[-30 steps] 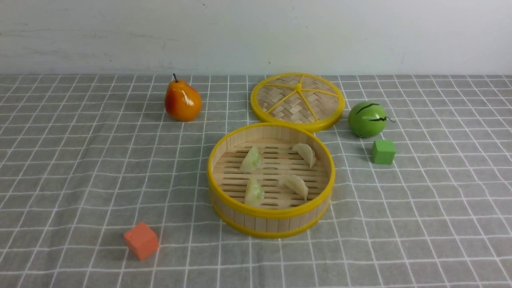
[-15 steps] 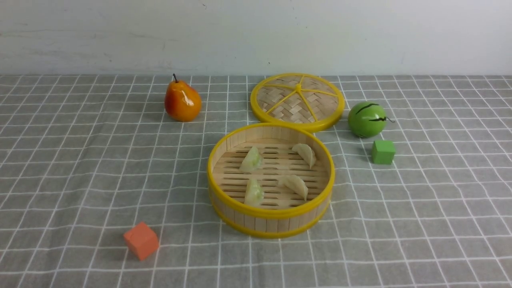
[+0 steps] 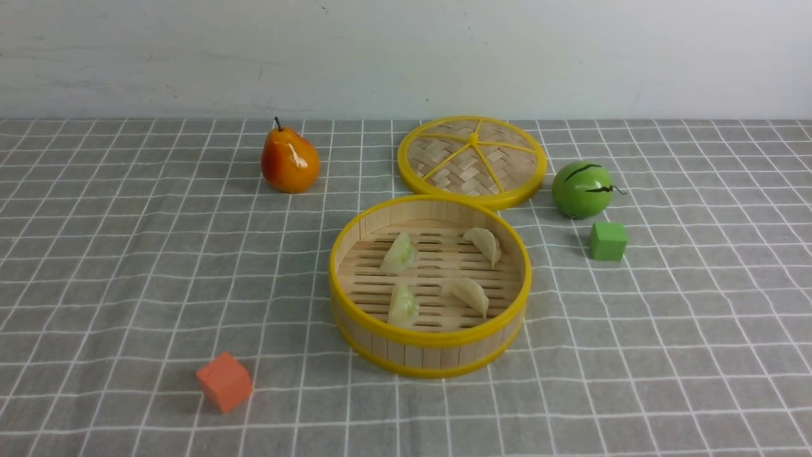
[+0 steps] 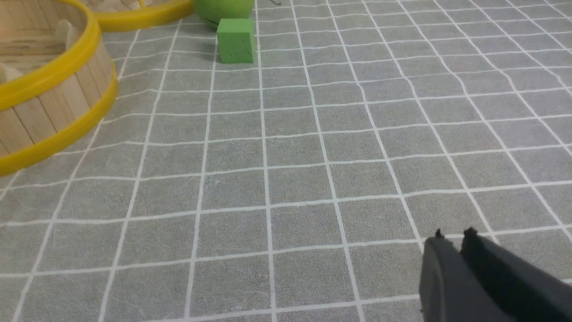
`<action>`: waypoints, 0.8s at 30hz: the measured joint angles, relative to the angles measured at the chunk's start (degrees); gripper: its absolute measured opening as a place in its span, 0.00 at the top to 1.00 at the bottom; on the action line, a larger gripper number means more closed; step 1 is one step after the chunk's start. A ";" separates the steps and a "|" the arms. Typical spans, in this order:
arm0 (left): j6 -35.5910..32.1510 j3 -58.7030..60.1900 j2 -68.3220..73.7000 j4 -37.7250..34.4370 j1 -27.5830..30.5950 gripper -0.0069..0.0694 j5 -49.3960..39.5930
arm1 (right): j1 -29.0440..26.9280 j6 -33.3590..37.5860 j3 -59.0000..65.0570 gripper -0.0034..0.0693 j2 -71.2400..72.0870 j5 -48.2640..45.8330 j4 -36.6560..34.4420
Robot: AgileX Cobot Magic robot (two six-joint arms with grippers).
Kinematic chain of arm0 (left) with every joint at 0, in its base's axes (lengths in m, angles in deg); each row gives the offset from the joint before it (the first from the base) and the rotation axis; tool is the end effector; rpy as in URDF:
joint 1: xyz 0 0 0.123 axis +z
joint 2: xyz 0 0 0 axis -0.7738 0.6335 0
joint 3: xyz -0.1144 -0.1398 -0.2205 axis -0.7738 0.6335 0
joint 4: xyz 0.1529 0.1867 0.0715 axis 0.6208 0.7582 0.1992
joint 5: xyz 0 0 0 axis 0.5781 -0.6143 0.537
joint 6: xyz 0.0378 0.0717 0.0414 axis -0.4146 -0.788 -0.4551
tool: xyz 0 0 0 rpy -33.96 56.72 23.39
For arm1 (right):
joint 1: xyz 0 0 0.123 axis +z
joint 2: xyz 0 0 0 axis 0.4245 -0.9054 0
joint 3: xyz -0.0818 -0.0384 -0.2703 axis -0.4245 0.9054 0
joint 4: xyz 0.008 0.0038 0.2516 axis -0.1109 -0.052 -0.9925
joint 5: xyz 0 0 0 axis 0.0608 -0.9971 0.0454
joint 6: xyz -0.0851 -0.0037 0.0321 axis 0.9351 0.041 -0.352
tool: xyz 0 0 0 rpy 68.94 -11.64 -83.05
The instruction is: Put the dumplings into the steamer on the table with the grey tablecloth.
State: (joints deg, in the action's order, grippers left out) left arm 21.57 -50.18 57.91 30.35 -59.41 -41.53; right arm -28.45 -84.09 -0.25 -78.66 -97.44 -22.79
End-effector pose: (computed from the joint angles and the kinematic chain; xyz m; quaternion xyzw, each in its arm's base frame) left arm 0.0512 -0.0097 0.1680 0.0158 0.8127 -0.0888 0.5757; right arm 0.0524 -0.0024 0.1737 0.0544 0.8019 0.0097 0.5949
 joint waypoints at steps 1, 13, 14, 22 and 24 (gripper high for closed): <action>0.00 0.00 0.00 0.00 0.00 0.93 0.00 | 0.00 0.00 0.00 0.86 0.00 0.00 0.00; 0.00 0.00 0.00 0.00 0.00 0.92 -0.02 | 0.00 -0.02 0.00 0.83 0.00 0.00 0.00; 0.00 0.00 0.00 0.00 0.00 0.92 -0.02 | 0.00 -0.02 0.00 0.83 0.00 0.00 0.00; 0.00 0.00 0.00 0.00 0.00 0.92 -0.07 | 0.00 -0.07 0.00 0.82 0.00 0.00 0.00; 0.00 0.00 0.00 0.00 0.00 0.92 -0.07 | 0.00 -0.07 0.00 0.82 0.00 0.00 0.00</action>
State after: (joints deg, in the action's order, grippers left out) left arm 21.57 -50.18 57.91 30.35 -59.41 -41.60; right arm -28.45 -84.16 -0.25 -78.66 -97.44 -22.79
